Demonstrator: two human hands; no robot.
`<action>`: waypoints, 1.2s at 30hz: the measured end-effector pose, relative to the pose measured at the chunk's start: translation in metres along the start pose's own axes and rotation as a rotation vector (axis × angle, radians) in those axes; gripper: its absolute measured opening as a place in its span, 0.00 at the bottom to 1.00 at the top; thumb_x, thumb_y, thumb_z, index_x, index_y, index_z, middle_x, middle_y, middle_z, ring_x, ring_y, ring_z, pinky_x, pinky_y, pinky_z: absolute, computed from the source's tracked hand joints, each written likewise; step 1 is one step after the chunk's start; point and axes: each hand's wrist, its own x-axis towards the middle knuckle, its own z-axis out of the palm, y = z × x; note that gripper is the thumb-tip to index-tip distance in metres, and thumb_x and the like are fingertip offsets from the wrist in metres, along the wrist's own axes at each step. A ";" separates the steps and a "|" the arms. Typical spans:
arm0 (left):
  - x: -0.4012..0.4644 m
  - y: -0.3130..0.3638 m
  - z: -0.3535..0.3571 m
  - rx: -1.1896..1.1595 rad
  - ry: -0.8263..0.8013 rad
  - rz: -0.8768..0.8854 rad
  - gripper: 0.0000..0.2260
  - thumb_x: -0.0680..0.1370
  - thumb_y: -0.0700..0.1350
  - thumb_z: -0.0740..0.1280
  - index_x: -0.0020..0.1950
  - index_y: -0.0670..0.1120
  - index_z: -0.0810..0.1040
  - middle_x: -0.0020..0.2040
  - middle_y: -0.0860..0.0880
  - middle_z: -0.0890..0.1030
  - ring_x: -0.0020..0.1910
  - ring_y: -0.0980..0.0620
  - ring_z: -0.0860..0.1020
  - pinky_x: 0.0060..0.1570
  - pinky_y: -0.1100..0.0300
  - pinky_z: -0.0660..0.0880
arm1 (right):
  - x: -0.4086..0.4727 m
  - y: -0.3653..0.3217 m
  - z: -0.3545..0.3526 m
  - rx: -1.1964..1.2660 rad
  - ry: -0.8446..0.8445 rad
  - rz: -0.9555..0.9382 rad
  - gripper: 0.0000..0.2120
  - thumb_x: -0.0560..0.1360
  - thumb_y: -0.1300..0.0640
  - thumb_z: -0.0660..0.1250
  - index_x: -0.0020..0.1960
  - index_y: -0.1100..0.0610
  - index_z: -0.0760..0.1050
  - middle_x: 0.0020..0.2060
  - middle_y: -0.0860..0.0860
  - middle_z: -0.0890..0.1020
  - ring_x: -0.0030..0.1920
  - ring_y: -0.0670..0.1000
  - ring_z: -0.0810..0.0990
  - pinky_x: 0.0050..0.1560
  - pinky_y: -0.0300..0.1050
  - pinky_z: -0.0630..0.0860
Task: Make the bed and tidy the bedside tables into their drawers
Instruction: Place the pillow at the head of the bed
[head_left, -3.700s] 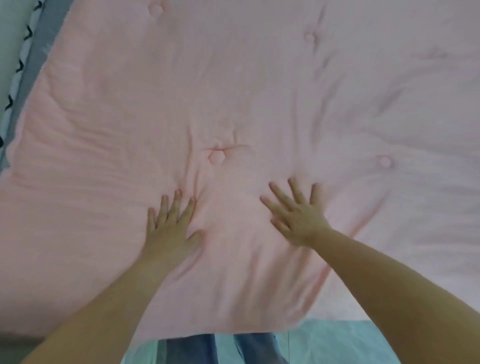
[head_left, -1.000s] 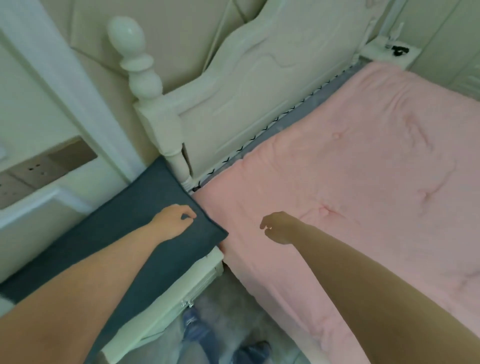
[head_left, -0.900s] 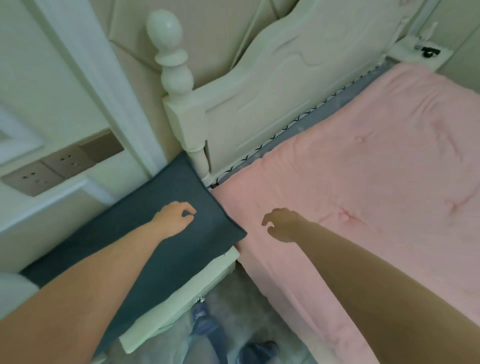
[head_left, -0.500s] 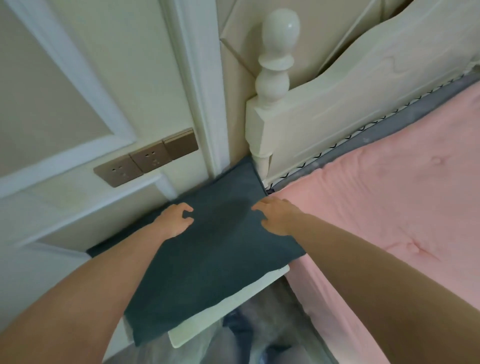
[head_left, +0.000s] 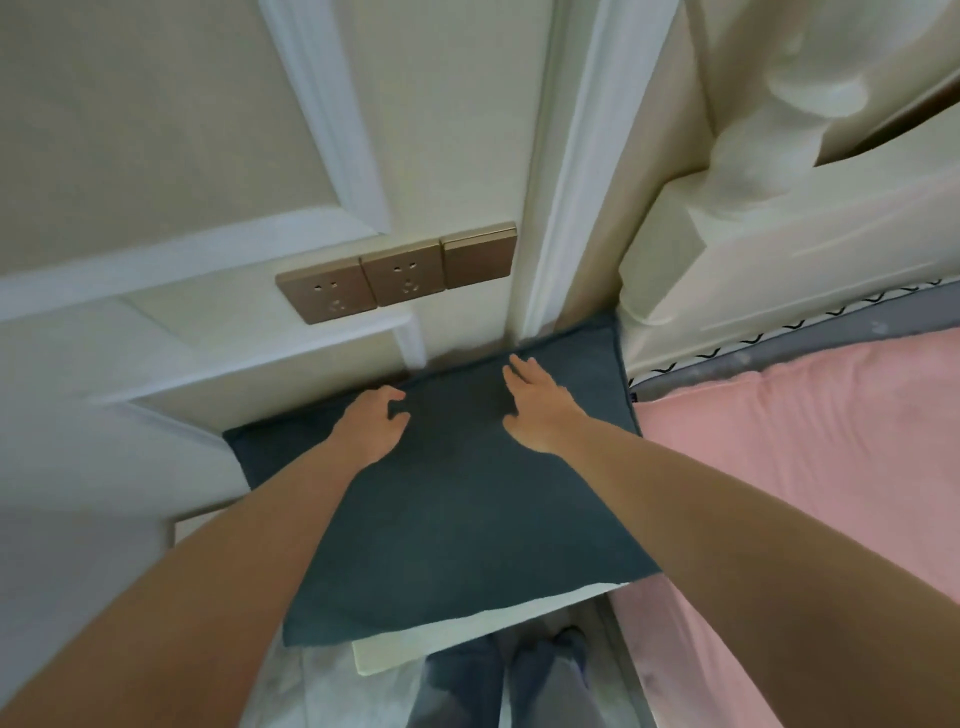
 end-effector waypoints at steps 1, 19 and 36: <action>0.002 -0.004 0.002 -0.010 -0.002 0.001 0.19 0.81 0.49 0.62 0.72 0.48 0.68 0.71 0.44 0.68 0.64 0.45 0.73 0.61 0.52 0.72 | 0.008 -0.004 0.001 -0.043 0.012 -0.020 0.34 0.81 0.53 0.59 0.80 0.58 0.45 0.79 0.49 0.38 0.79 0.52 0.39 0.75 0.54 0.56; 0.050 -0.068 0.044 -0.225 0.097 -0.046 0.23 0.81 0.40 0.61 0.76 0.47 0.62 0.71 0.42 0.65 0.62 0.45 0.73 0.54 0.63 0.69 | 0.126 -0.042 0.037 -0.204 0.014 0.034 0.34 0.78 0.42 0.54 0.79 0.54 0.51 0.76 0.56 0.59 0.77 0.57 0.55 0.78 0.57 0.45; 0.031 -0.078 -0.005 0.554 0.106 0.282 0.13 0.81 0.54 0.56 0.63 0.55 0.71 0.60 0.50 0.76 0.63 0.44 0.69 0.61 0.52 0.64 | 0.034 -0.049 0.039 0.052 0.317 0.030 0.22 0.69 0.32 0.64 0.36 0.51 0.74 0.31 0.47 0.76 0.40 0.48 0.70 0.50 0.42 0.67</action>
